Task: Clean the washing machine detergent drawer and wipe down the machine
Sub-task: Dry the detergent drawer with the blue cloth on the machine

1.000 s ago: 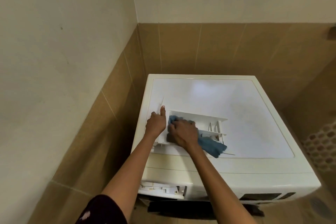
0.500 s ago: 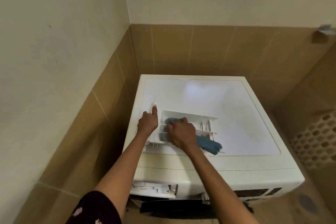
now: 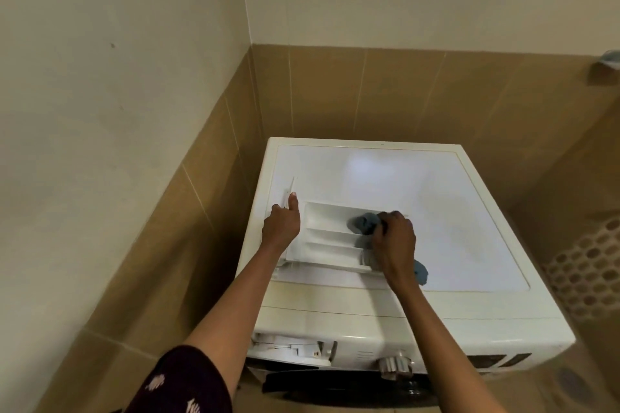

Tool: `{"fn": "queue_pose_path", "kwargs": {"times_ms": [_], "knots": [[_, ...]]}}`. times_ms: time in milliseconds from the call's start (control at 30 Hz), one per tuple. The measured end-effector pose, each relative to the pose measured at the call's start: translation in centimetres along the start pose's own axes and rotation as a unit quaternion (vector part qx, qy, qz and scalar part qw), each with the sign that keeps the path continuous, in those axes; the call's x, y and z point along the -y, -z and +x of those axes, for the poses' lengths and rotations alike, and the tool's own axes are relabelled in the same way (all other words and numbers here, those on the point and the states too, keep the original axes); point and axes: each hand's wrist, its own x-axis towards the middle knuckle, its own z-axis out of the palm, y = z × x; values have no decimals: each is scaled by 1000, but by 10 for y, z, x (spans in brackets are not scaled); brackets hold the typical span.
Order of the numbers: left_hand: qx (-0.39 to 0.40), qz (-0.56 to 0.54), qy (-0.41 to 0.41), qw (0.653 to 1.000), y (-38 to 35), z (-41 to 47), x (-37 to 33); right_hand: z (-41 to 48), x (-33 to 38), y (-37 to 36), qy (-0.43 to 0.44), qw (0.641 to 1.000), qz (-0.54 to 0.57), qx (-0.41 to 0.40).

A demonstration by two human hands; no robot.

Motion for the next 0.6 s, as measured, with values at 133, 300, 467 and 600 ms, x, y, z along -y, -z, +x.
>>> {"fn": "queue_pose_path", "kwargs": {"times_ms": [133, 300, 467, 600], "knots": [[-5, 8, 8, 1000, 1, 1, -1, -31, 46, -21, 198, 967, -7, 160], [-6, 10, 9, 1000, 2, 1, -3, -38, 46, -32, 256, 946, -89, 177], [-2, 12, 10, 1000, 1, 0, 0, -25, 21, -15, 236, 940, -201, 142], [-4, 22, -2, 1000, 0, 0, -3, -36, 16, -15, 161, 953, -238, 97]]}}
